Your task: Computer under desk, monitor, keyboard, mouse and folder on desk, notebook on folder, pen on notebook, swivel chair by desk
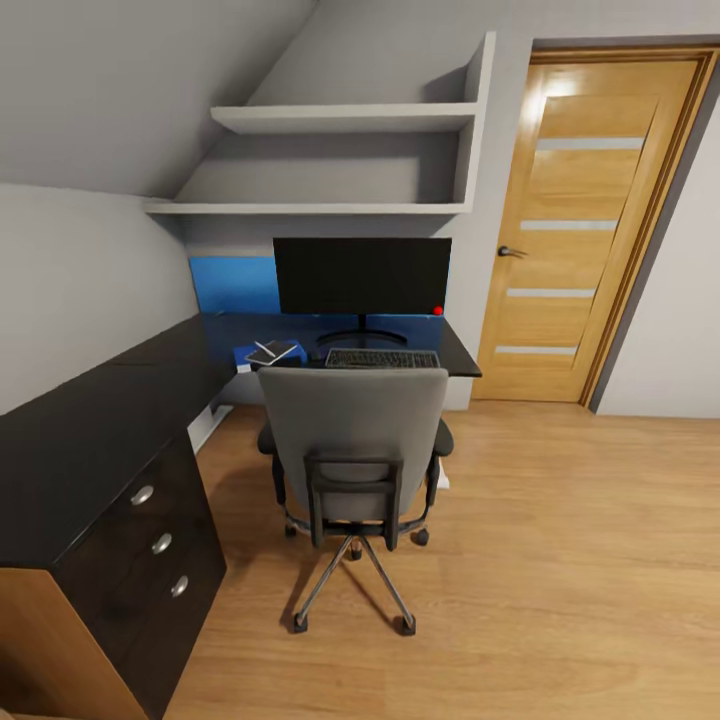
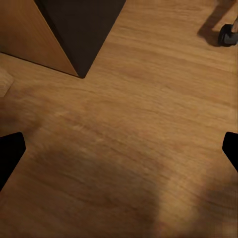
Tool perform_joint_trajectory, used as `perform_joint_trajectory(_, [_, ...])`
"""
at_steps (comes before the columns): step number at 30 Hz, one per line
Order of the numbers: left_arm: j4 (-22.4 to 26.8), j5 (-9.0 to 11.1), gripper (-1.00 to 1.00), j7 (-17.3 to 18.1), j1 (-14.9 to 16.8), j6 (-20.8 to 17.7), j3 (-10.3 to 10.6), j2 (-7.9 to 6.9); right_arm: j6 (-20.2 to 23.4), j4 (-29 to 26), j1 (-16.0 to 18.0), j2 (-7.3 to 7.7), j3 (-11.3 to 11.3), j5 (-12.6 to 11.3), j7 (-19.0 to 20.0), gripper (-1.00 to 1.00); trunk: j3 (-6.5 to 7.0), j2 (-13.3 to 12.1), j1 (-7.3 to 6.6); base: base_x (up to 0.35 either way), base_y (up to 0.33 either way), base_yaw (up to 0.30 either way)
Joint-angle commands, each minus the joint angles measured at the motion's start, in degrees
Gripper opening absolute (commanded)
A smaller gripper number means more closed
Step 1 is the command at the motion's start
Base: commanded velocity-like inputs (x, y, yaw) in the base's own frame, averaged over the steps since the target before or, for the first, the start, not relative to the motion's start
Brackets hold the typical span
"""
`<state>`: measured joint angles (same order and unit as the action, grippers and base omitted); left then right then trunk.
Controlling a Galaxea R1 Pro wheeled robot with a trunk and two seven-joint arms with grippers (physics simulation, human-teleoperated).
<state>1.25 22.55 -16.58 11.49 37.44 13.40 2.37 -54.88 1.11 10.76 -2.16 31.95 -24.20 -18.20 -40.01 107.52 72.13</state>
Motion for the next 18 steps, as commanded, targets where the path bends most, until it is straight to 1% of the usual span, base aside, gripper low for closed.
perform_joint_trajectory(1, [0.0,0.2,1.00,-0.4,0.0,0.1,0.5,0.01,-0.1,0.1,0.1,-0.03,0.5,-0.2,-0.3,1.00,0.13,-0.4,-0.23,0.000,0.000,0.000])
perform_joint_trajectory(11, [0.0,0.2,1.00,-0.4,0.0,-0.5,0.5,0.01,-0.1,0.1,0.1,-0.03,0.5,-0.2,-0.3,1.00,1.93,-4.4,-2.43,0.000,0.000,0.000])
perform_joint_trajectory(13, [0.0,0.2,1.00,-0.4,0.0,-1.2,0.5,0.03,-0.1,0.1,0.1,-0.03,0.5,-0.2,-0.3,1.00,2.28,-5.2,-2.87,0.000,0.000,0.000])
perform_joint_trajectory(15, [0.0,0.1,1.00,-0.3,0.0,-3.2,0.5,0.07,-0.1,0.1,0.1,-0.03,0.5,-0.2,-0.3,1.00,2.64,-6.0,-3.31,0.000,0.000,0.000])
perform_joint_trajectory(18, [0.1,0.1,1.00,-0.2,0.0,-4.8,0.6,0.14,-0.1,0.1,0.1,-0.03,0.5,-0.2,-0.3,1.00,3.18,-7.2,-3.97,0.000,0.000,0.000])
